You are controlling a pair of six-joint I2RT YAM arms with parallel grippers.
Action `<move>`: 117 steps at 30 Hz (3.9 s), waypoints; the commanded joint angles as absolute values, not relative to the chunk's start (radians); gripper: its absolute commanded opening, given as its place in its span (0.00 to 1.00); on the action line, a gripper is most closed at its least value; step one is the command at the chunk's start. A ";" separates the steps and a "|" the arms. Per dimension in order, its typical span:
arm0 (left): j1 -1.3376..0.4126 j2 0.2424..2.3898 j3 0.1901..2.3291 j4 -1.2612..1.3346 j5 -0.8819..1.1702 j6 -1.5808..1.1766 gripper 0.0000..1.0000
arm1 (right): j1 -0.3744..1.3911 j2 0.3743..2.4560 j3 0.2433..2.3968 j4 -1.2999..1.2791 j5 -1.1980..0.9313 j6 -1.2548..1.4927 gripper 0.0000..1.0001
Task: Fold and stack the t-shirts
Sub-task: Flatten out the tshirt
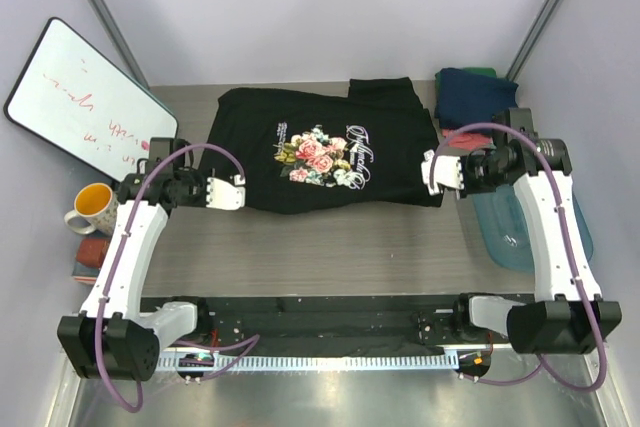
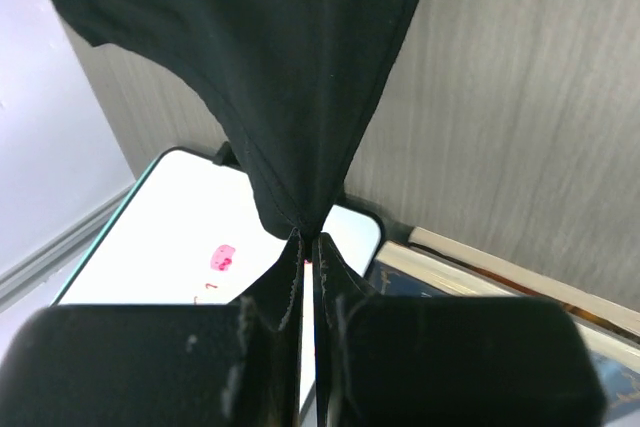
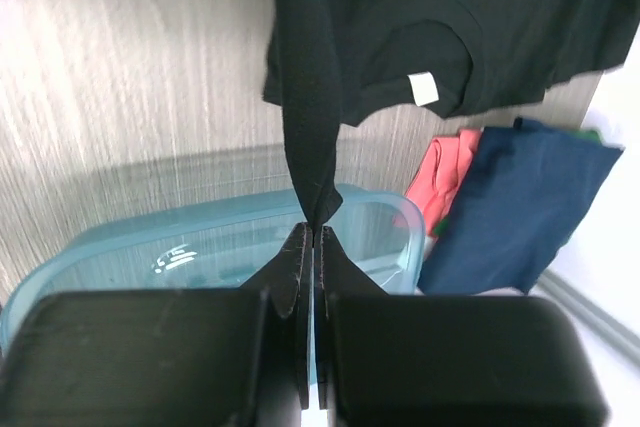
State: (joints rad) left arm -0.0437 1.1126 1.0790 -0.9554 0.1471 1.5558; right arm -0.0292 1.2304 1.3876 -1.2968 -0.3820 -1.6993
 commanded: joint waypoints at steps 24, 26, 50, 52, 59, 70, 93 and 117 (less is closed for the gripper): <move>-0.032 1.002 0.976 -1.095 0.187 1.651 0.00 | 0.193 0.795 1.051 -1.508 -0.535 -2.077 0.01; -0.032 0.980 0.960 -1.112 0.213 1.649 0.00 | 0.201 0.775 1.048 -1.506 -0.538 -2.053 0.01; -0.006 1.275 1.063 -0.937 0.129 1.689 0.00 | 0.109 1.114 1.089 -0.712 -0.334 -1.758 0.01; -0.003 1.295 1.072 -0.924 0.120 1.707 0.00 | 0.098 1.152 1.095 -0.651 -0.331 -1.747 0.01; -0.003 1.397 1.153 -0.851 0.124 1.712 0.00 | 0.065 1.269 1.138 -0.522 -0.313 -1.738 0.01; -0.003 1.486 1.259 -0.838 0.129 1.790 0.00 | 0.035 1.367 1.157 -0.348 -0.327 -1.698 0.01; -0.003 1.315 1.309 -1.130 0.291 1.721 0.00 | 0.021 1.356 1.249 -0.294 -0.402 -1.605 0.01; -0.078 1.447 1.473 -0.221 0.025 1.390 0.00 | 0.014 1.555 1.498 0.408 -0.106 -1.361 0.01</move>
